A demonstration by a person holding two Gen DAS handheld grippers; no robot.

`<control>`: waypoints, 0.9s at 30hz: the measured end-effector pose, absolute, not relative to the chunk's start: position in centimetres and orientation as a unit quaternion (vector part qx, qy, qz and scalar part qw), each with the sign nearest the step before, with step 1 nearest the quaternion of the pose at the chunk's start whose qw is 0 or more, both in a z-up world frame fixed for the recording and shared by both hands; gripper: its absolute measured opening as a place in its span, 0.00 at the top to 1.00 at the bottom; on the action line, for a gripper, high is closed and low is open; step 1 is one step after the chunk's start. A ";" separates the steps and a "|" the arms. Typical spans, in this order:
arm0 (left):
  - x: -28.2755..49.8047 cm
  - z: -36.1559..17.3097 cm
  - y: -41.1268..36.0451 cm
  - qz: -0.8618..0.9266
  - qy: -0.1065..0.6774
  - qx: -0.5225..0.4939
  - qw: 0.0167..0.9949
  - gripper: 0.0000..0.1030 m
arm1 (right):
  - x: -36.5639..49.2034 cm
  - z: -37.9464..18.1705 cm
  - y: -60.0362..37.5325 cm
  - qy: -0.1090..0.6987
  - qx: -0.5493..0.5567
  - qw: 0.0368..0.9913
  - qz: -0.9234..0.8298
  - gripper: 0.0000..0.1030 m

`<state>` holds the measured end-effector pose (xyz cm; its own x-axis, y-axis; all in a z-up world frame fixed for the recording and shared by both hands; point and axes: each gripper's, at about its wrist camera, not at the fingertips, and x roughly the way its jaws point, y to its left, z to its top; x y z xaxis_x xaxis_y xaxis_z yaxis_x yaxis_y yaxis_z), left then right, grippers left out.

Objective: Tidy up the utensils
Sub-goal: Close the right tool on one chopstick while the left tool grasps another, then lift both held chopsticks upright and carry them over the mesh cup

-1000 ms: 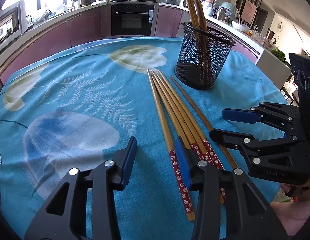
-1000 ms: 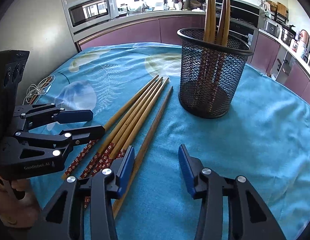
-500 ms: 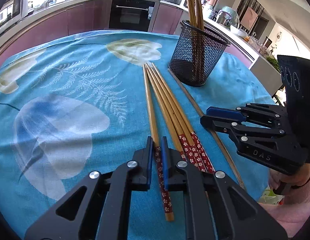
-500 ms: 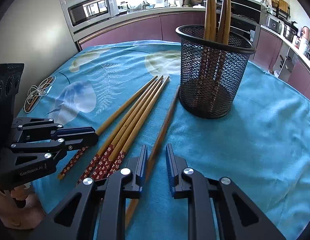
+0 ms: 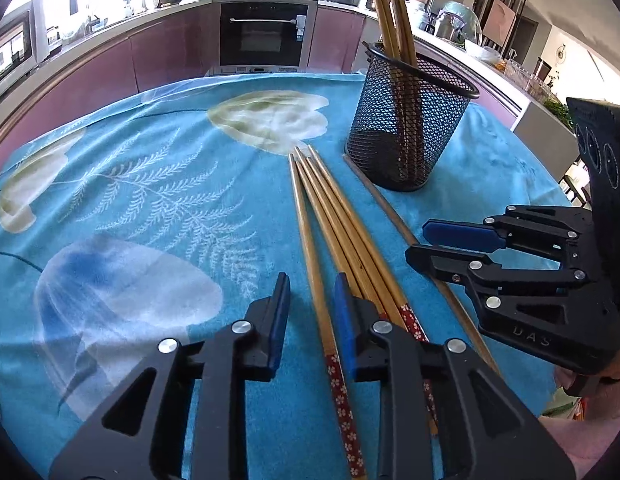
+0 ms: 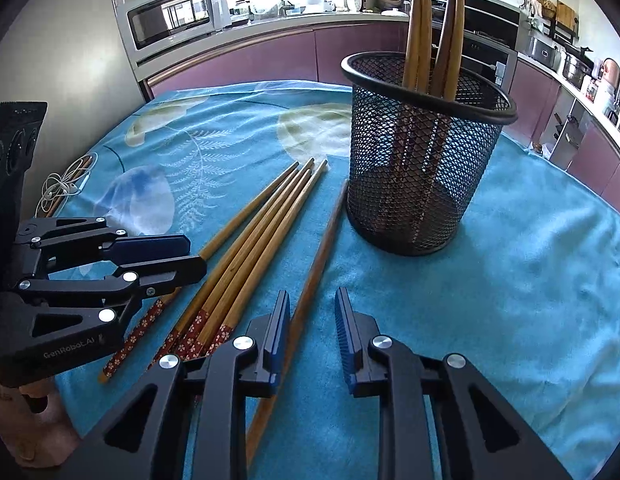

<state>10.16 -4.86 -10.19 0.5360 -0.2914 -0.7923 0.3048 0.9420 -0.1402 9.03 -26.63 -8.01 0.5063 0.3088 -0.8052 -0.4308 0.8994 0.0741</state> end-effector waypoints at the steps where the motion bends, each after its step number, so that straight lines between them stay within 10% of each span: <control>1: 10.4 -10.2 -4.9 -0.168 0.449 0.011 0.877 0.78 | 9.2 -8.0 -26.6 0.448 -0.068 0.865 0.214 0.80; 27: 10.6 -8.7 -4.0 -0.166 0.434 -0.033 0.885 0.93 | 8.6 -6.5 -28.2 0.432 0.002 0.865 0.257 0.94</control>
<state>10.59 -4.04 -8.71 0.5687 -0.3220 -0.7570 0.2642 0.9429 -0.2026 8.62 -28.17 -6.47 0.4958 0.4453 -0.7456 -0.4426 0.8682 0.2242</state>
